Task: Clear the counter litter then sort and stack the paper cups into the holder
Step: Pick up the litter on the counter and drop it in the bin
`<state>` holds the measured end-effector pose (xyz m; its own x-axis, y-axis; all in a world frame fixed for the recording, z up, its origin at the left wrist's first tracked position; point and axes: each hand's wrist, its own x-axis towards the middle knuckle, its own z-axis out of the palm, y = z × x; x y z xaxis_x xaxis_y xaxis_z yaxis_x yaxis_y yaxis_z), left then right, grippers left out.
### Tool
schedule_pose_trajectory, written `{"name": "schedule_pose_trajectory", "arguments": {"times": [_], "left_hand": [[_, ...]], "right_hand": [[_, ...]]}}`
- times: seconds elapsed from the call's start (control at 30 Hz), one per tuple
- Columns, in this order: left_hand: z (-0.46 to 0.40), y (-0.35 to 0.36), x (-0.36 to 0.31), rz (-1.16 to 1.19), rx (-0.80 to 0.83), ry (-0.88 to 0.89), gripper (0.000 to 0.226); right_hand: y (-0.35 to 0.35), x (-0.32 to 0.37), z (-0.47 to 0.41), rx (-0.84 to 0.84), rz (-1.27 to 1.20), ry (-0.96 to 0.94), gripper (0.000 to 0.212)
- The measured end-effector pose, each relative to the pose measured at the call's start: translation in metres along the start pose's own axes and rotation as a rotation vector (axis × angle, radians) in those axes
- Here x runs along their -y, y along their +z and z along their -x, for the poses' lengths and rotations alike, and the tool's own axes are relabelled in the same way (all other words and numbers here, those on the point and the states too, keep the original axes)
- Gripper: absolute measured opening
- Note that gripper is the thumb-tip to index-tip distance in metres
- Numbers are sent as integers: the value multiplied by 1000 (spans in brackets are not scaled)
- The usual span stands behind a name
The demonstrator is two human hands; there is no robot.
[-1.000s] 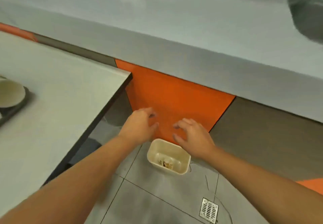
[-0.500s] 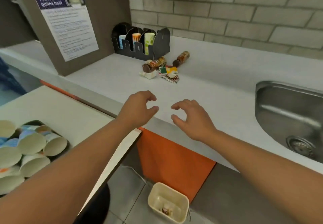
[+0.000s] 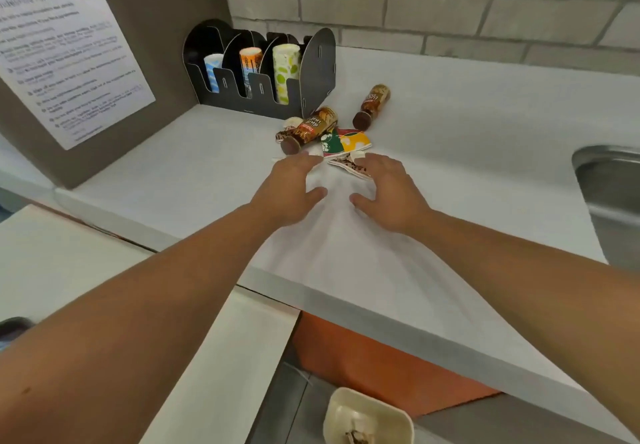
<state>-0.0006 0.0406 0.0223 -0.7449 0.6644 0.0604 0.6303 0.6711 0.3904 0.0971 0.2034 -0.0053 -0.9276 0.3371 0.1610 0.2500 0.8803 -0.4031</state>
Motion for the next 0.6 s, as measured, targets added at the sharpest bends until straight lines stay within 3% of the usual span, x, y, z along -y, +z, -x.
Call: {"name": "schedule_pose_trajectory", "arguments": {"times": [0.13, 0.27, 0.37, 0.47, 0.6], "left_hand": [[-40, 14, 17, -121, 99, 14, 67], [-59, 21, 27, -264, -11, 49, 61], [-62, 24, 33, -284, -83, 97, 49], [-56, 32, 36, -244, -121, 122, 38], [-43, 38, 31, -187, -176, 97, 36]], "right_hand": [[13, -8, -40, 26, 55, 70, 73], [26, -12, -53, -1, 161, 180, 63], [31, -10, -53, -53, 248, 130, 49], [28, -8, -53, -28, 216, 135, 40], [23, -6, -42, -124, 53, 190, 31]]}}
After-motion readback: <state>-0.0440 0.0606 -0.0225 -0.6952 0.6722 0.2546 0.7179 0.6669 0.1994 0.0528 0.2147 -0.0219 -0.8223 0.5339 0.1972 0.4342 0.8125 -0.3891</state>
